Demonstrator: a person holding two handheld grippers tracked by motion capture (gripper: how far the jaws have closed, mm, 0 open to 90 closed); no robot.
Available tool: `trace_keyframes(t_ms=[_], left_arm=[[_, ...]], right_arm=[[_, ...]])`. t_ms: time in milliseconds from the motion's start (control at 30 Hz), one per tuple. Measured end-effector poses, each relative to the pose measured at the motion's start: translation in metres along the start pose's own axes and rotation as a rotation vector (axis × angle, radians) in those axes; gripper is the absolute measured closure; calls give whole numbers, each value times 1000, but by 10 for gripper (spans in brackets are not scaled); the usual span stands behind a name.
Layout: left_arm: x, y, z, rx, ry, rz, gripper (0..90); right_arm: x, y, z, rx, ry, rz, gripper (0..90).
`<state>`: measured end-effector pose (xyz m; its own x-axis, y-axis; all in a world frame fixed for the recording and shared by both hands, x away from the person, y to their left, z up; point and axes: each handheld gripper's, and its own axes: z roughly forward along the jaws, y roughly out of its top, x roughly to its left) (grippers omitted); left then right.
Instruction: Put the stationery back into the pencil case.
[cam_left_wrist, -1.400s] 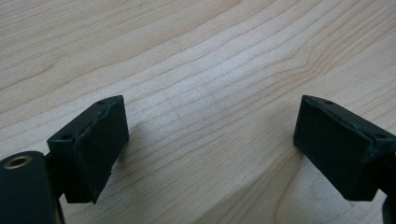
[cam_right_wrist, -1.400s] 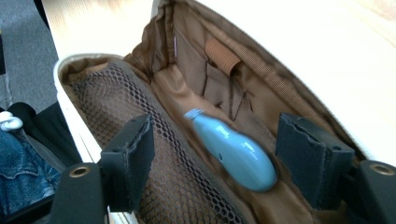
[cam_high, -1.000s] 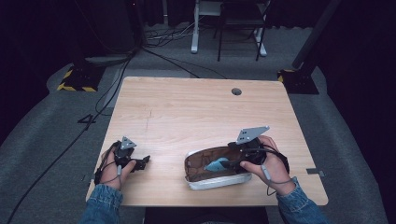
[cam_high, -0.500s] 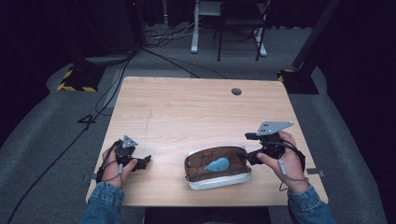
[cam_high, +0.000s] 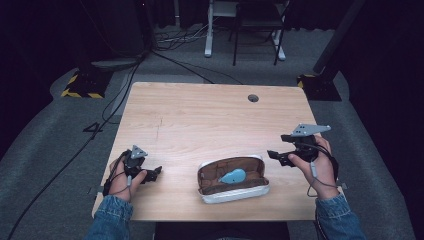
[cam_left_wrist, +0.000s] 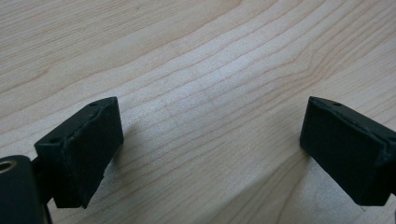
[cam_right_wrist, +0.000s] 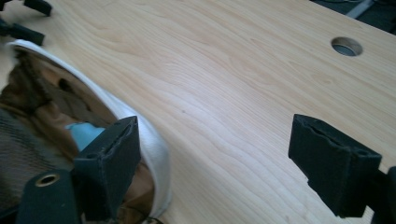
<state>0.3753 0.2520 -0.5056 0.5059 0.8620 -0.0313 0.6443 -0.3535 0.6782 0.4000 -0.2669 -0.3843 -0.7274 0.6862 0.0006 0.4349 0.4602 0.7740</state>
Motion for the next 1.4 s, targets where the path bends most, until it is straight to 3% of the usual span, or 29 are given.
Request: trace_keyframes(t_ms=[367, 833, 1233, 1400], left_arm=[[0, 0, 0, 0, 0, 0, 62], [0, 0, 0, 0, 0, 0, 62], [0, 0, 0, 0, 0, 0, 62], [0, 0, 0, 1, 0, 1, 62]], right_arm=[[-36, -28, 14, 12, -98, 77, 167], [-68, -64, 34, 21, -148, 144, 167], [-79, -87, 50, 34, -169, 139, 166], [-80, -94, 57, 73, -169, 138, 162]])
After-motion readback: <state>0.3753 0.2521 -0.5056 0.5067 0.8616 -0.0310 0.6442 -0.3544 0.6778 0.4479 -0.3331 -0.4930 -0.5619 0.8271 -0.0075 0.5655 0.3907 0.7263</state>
